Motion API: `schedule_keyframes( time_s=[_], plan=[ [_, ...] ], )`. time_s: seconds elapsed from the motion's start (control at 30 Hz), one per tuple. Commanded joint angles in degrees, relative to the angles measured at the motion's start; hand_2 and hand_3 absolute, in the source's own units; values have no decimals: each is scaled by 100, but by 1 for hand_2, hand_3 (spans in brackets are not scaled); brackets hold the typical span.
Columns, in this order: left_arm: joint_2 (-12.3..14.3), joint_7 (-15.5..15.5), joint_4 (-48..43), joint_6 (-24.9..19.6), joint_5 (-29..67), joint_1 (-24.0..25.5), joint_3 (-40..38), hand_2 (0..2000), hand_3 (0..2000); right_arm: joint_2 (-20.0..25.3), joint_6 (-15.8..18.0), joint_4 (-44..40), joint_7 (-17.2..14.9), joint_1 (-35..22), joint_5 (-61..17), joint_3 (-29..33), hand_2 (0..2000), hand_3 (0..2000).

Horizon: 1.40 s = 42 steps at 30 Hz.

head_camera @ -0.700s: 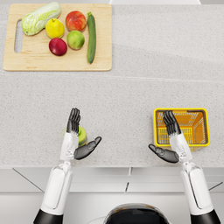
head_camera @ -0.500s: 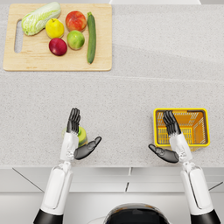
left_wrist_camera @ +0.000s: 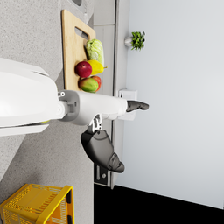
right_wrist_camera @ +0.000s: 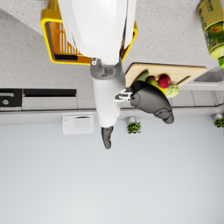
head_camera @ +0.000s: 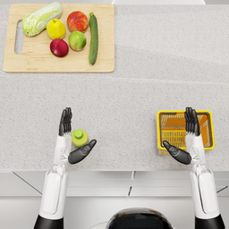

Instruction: Pick up the green tea and place it into the yellow basket

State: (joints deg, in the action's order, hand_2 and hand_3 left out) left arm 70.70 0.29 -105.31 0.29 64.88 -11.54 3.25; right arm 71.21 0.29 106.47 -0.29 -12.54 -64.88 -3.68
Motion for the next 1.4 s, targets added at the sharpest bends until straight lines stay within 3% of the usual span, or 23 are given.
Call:
schedule_keyframes(
  time_s=[0.03,0.27,0.4,0.57,0.83,0.87,0.9,1.03,1.1,1.27,1.4],
  plan=[
    [11,-8,-30,-8,255,7,-453,0,0,9,-8,140,8,52,-255,681,0,0],
    [13,-27,848,-27,1072,349,249,0,0,80,-27,62,27,88,-1072,552,0,0],
    [97,-28,1940,-28,1137,251,374,0,0,100,-28,248,28,40,-1136,972,0,0],
    [242,-29,2831,-29,1155,38,606,0,0,154,-28,138,29,144,-1154,843,0,0],
    [396,-29,3453,-26,1159,-99,616,0,0,226,-28,162,29,159,-1158,725,0,0],
    [398,-29,3333,-27,1159,-62,551,1361,327,235,-28,153,29,172,-1158,727,0,0],
    [412,-30,3290,-55,1158,-53,496,2000,653,244,-28,140,29,197,-1158,705,0,0],
    [445,-21,3047,-259,1163,-11,426,2000,1960,280,-28,253,29,21,-1158,519,0,0],
    [492,-32,3027,-226,1164,-82,455,2000,2000,310,-29,254,29,12,-1158,148,0,0],
    [741,-17,1478,-530,1164,-506,645,2000,2000,695,-29,-130,29,-405,-1158,-1132,0,0],
    [1048,-2,745,-524,1163,-940,752,2000,2000,929,-28,-520,29,-627,-1158,-1546,0,0]
  ],
)
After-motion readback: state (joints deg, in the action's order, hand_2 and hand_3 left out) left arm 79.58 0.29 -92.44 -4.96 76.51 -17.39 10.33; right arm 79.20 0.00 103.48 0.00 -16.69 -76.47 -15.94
